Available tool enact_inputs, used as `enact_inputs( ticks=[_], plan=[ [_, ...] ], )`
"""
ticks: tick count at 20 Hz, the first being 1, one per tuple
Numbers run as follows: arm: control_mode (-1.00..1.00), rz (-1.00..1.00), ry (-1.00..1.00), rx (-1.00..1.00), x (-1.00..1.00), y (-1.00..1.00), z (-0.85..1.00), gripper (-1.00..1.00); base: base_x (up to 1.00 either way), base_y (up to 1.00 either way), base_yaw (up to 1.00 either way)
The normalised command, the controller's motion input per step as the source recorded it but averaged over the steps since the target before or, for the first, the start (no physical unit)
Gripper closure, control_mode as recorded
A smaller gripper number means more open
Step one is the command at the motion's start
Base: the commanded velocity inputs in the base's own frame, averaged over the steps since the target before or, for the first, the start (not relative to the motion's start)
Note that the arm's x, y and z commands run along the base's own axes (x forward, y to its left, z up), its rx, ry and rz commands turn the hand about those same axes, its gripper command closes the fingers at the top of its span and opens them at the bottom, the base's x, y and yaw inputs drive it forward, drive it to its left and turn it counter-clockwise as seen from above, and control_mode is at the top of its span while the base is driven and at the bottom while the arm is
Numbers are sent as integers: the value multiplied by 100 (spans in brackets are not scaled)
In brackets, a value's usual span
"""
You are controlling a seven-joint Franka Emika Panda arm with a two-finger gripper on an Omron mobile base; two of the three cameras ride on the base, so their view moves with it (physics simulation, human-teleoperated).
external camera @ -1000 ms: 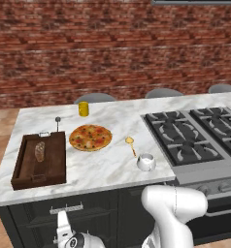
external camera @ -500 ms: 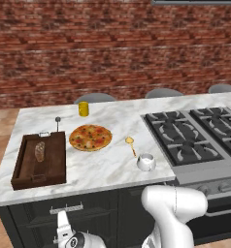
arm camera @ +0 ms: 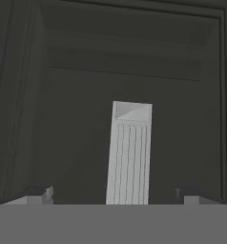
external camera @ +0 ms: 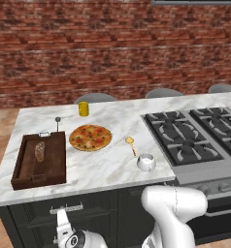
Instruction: Take the pizza cutter from the drawer on the left and place it on the dining counter for cutting.
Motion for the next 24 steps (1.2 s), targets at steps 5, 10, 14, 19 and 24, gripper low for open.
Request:
enact_inputs(
  ticks=[5,10,14,19,24],
  plan=[
    [-100,2,0,0,14,0,5,-100,0,0,0],
    [-100,2,0,0,16,0,0,-100,0,0,0],
    [-100,1,0,0,16,0,0,-100,0,0,0],
    [-100,0,0,0,11,0,0,-100,0,0,0],
    [-100,0,0,0,2,0,0,-100,0,0,0]
  ],
)
